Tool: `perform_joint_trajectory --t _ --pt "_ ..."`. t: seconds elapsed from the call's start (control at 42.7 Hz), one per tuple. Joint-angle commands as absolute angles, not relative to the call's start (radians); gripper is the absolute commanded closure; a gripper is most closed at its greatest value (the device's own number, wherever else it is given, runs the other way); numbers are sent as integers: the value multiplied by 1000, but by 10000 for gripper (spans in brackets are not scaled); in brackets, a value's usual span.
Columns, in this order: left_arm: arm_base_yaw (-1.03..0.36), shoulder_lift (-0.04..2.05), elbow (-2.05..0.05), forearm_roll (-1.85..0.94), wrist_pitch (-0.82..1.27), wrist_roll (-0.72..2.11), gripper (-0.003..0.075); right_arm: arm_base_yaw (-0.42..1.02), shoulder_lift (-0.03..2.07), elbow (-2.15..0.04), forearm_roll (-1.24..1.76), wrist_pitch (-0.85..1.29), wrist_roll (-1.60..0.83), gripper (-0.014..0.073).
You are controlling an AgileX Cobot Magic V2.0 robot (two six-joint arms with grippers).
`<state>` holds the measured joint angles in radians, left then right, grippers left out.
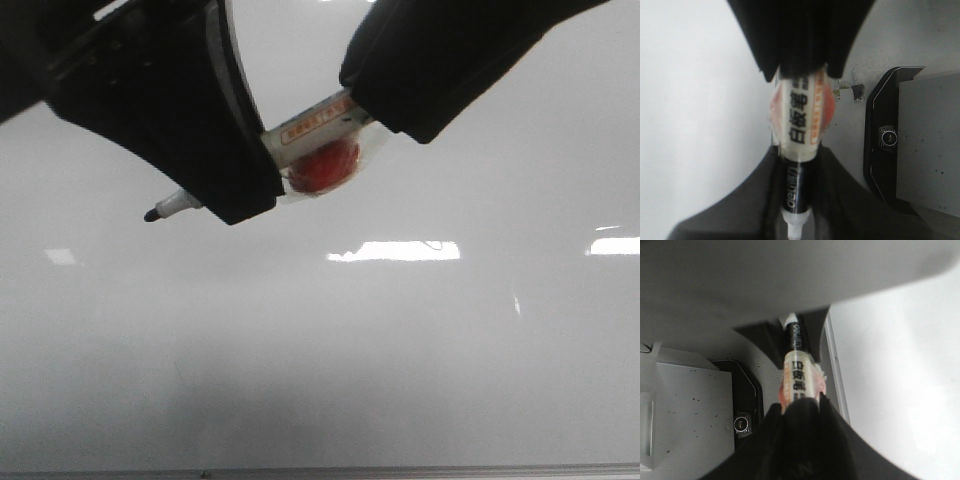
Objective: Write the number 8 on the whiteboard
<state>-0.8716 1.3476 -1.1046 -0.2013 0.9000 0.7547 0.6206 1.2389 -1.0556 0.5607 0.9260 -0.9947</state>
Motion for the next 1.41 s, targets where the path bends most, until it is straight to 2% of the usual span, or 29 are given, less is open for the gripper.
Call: perform_joint_trajectory --t 0.0,0.094,0.187,0.281,0.375,0.492,0.609,0.703,0.867,1.101,1.382 --pt "-879 1321 -1138 -220 837 749 644 622 1217 -1090 604 914 -1006 596" --pt "-879 1319 -1138 -220 839 746 509 622 1217 -1090 604 917 -1006 667" --pt "-872 1295 -1138 -220 837 732 351 621 1216 -1090 603 915 -1006 660" --pt "-873 1253 -1138 -218 837 715 283 619 1207 -1091 575 910 -985 660" --pt "-872 1200 -1138 -207 840 679 279 619 1188 -1094 474 885 -892 660" --pt "-808 1137 -1136 -204 844 631 279 600 1161 -1117 283 894 -669 660" --pt "-644 1066 -1132 -244 852 573 279 514 1102 -1102 197 907 -444 661" --pt "-515 1003 -1097 -288 847 525 279 435 1011 -993 254 800 -342 661" --pt "-396 967 -1038 -339 839 523 279 417 952 -909 311 685 -348 661" --pt "-384 973 -1035 -339 821 523 279 412 980 -921 312 475 -344 661" --pt "-384 973 -1035 -339 815 523 279 305 1101 -1083 330 501 -346 661"
